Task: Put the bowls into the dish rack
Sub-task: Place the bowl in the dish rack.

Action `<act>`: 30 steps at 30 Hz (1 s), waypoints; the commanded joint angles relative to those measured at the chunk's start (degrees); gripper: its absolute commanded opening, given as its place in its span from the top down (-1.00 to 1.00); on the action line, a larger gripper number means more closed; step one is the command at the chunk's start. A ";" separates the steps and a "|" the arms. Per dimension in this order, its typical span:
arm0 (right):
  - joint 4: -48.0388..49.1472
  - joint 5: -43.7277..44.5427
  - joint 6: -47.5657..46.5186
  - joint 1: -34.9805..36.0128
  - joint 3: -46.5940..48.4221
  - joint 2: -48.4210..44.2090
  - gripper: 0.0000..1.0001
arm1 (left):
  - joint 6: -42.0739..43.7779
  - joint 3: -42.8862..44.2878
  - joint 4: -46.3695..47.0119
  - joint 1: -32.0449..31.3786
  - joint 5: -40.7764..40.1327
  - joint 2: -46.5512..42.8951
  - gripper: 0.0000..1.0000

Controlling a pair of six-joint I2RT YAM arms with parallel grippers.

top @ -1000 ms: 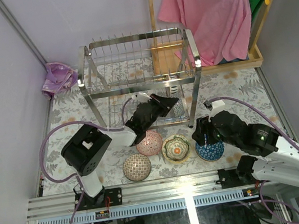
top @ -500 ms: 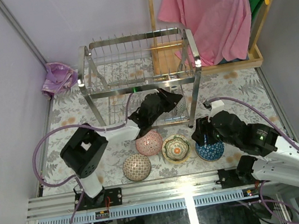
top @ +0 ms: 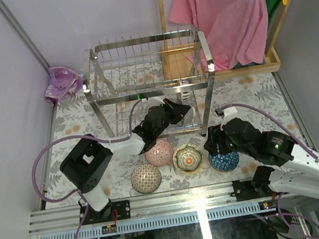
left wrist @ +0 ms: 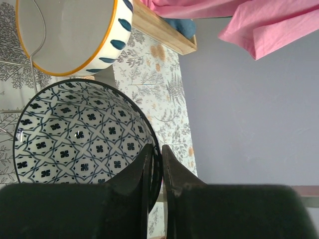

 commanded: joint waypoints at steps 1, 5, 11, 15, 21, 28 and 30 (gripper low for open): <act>1.12 -2.58 -1.45 -0.26 1.19 0.06 -0.27 | -3.54 -5.28 8.90 1.71 6.86 2.03 1.00; 0.49 -2.30 -1.46 -0.28 1.44 -0.01 -0.26 | -4.77 -5.28 15.22 2.01 8.68 3.17 1.00; 0.23 -2.12 -1.64 -0.34 1.66 0.01 -0.26 | -6.05 -3.05 18.80 1.85 10.45 5.01 1.00; 0.23 -2.04 -1.78 -0.29 1.45 -0.13 -0.27 | -6.95 -3.12 19.24 1.91 10.75 6.13 1.00; 0.35 -1.90 -1.70 -0.34 0.47 -0.80 -0.27 | -5.71 -7.27 15.52 2.31 7.97 3.34 1.00; 0.88 -2.15 -1.53 -0.26 -0.22 -0.90 -0.27 | -4.22 -10.90 11.78 3.97 6.95 -0.59 1.00; 0.91 -2.19 -1.53 -0.31 -0.11 -0.86 -0.27 | -3.40 -10.46 9.59 4.38 7.33 -1.23 1.00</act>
